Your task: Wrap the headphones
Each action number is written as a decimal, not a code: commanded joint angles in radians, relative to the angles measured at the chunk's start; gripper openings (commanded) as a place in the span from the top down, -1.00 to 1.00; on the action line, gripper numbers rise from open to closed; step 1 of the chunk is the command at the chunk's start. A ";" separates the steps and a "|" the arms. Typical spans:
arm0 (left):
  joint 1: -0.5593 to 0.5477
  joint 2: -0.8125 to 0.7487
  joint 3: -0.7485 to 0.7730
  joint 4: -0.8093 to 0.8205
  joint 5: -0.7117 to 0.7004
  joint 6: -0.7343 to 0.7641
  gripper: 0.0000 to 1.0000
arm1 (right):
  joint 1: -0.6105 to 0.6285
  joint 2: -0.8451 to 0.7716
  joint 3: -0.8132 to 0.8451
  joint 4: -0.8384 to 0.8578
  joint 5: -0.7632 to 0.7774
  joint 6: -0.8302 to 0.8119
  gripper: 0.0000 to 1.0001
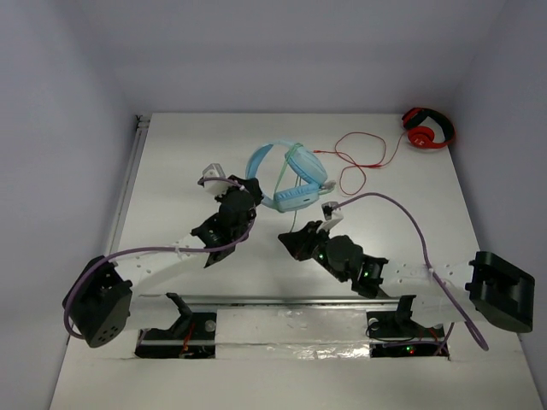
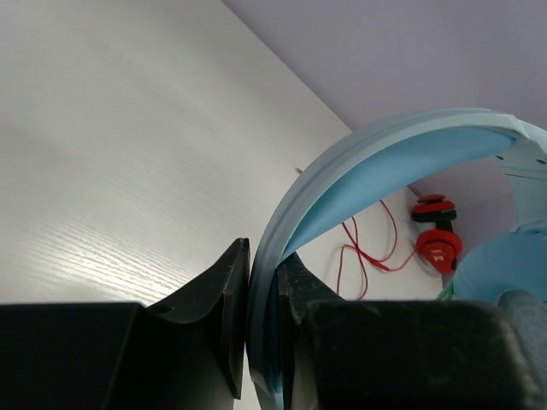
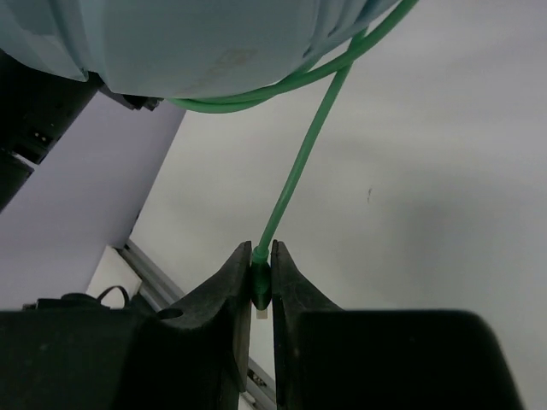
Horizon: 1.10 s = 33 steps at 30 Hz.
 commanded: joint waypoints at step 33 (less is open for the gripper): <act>-0.258 0.077 -0.254 0.032 -0.077 -0.196 1.00 | 0.073 0.225 0.115 0.096 0.345 0.260 0.57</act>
